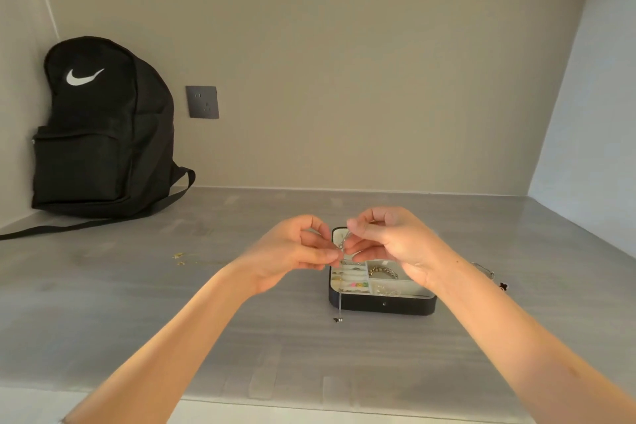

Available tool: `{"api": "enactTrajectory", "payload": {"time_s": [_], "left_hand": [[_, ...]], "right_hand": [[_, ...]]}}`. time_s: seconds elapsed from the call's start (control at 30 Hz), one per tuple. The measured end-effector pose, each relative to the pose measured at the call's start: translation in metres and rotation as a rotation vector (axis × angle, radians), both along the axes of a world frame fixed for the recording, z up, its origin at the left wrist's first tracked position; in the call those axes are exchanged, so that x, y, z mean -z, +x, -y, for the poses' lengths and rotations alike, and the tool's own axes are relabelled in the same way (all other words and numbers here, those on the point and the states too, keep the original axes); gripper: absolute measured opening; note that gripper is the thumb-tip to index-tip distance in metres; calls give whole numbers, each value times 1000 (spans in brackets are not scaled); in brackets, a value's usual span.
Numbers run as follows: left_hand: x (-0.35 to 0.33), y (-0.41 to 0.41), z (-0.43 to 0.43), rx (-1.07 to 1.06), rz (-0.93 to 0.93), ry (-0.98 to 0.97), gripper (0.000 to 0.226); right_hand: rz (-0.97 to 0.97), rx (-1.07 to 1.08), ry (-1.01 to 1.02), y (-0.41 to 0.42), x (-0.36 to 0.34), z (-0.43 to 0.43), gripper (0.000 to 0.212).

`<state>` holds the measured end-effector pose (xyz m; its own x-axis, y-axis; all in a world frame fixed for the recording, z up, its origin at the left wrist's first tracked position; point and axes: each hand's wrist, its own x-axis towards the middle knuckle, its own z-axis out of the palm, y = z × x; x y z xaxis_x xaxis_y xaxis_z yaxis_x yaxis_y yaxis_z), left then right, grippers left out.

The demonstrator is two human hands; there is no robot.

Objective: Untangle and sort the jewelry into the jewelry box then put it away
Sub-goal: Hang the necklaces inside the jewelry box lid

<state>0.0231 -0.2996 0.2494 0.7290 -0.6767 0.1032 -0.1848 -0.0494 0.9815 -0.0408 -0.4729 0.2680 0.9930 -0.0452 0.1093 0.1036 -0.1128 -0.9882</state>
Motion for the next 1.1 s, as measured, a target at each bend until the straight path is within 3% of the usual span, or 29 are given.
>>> {"api": "enactTrajectory", "payload": {"time_s": [0.2,0.53,1.1], "left_hand": [[12,-3,15,-60,102,137,12],[44,-4,28,-38,257,352,4],[55,-7,34,-60,293,333,5]], "right_hand": [[75,65,-191,1,5,6,14],[125,43,-199,1,1,9,17],[184,57,-113,-8,-21,11,17]]}}
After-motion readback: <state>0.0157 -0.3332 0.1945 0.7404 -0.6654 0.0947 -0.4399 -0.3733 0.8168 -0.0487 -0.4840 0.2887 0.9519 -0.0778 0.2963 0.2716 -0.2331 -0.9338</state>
